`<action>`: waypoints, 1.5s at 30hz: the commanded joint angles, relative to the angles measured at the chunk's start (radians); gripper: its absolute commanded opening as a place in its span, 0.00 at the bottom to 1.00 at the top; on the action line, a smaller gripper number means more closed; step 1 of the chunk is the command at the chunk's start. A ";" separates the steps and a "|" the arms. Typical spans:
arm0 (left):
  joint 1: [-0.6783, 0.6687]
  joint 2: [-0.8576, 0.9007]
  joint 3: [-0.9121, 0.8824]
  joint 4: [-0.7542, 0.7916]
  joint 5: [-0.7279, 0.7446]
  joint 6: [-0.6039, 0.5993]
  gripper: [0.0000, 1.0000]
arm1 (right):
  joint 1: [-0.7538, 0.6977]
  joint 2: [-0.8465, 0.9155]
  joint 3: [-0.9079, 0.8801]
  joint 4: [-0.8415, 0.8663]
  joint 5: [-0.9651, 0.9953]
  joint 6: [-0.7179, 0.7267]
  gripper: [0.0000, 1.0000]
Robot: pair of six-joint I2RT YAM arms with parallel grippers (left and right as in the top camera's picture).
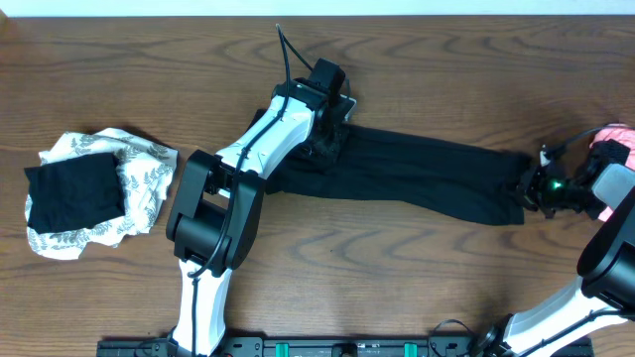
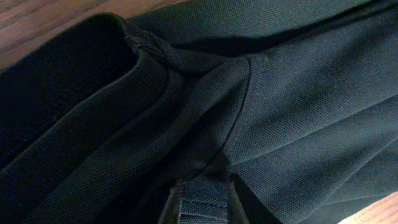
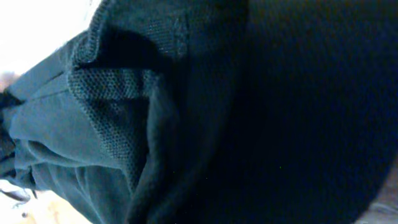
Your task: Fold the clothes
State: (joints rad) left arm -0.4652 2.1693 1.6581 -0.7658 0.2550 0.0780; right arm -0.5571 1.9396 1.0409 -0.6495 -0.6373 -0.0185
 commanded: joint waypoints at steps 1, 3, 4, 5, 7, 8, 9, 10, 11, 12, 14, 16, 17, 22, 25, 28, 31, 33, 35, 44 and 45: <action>0.004 -0.006 -0.003 -0.007 -0.012 -0.009 0.25 | -0.004 0.024 -0.039 -0.009 0.169 0.043 0.02; 0.004 -0.015 -0.001 -0.011 -0.013 -0.008 0.22 | -0.007 -0.010 -0.032 -0.016 0.170 0.051 0.02; 0.004 -0.024 0.005 -0.017 -0.013 -0.009 0.22 | -0.007 -0.033 -0.026 -0.022 0.171 0.051 0.02; 0.004 -0.038 0.016 -0.030 -0.013 -0.013 0.22 | -0.006 -0.056 -0.021 -0.026 0.171 0.054 0.02; 0.004 -0.079 0.045 -0.060 -0.012 -0.032 0.22 | -0.006 -0.109 -0.003 -0.038 0.215 0.100 0.01; 0.004 -0.105 0.055 -0.070 -0.013 -0.039 0.22 | -0.006 -0.138 0.011 -0.047 0.253 0.122 0.01; 0.004 -0.141 0.061 -0.079 -0.012 -0.048 0.22 | -0.006 -0.161 0.026 -0.055 0.286 0.134 0.01; 0.004 -0.177 0.063 -0.083 -0.013 -0.054 0.22 | -0.006 -0.186 0.047 -0.067 0.317 0.138 0.01; 0.004 -0.220 0.063 -0.086 -0.013 -0.054 0.22 | -0.006 -0.208 0.072 -0.085 0.351 0.138 0.01; 0.004 -0.260 0.063 -0.090 -0.013 -0.054 0.22 | -0.005 -0.224 0.095 -0.103 0.386 0.138 0.01; 0.004 -0.362 0.063 -0.096 -0.015 -0.054 0.23 | -0.001 -0.253 0.180 -0.159 0.436 0.138 0.01; 0.004 -0.434 0.063 -0.096 -0.041 -0.054 0.23 | 0.008 -0.259 0.257 -0.216 0.459 0.137 0.01; 0.004 -0.476 0.063 -0.096 -0.069 -0.054 0.23 | 0.018 -0.259 0.306 -0.249 0.477 0.135 0.01; 0.013 -0.646 0.063 -0.101 -0.162 -0.055 0.23 | 0.113 -0.259 0.521 -0.360 0.594 0.099 0.01; 0.037 -0.724 0.063 -0.124 -0.167 -0.085 0.23 | 0.190 -0.259 0.612 -0.399 0.626 0.099 0.01; 0.080 -0.792 0.063 -0.153 -0.167 -0.129 0.23 | 0.304 -0.259 0.674 -0.429 0.637 0.100 0.01; 0.121 -0.842 0.063 -0.161 -0.167 -0.143 0.23 | 0.427 -0.258 0.680 -0.429 0.637 0.116 0.01; 0.148 -0.873 0.063 -0.161 -0.167 -0.143 0.23 | 0.521 -0.248 0.679 -0.428 0.636 0.144 0.01; 0.173 -0.902 0.063 -0.162 -0.167 -0.144 0.23 | 0.603 -0.233 0.678 -0.422 0.632 0.172 0.01; 0.241 -0.993 0.063 -0.215 -0.167 -0.144 0.23 | 0.954 -0.079 0.678 -0.365 0.641 0.270 0.01; 0.242 -0.996 0.063 -0.227 -0.167 -0.144 0.23 | 0.986 -0.047 0.678 -0.356 0.641 0.282 0.01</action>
State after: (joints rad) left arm -0.2337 1.1824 1.7164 -0.9768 0.0967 -0.0559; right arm 0.3592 1.8301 1.7046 -1.0161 -0.0059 0.2012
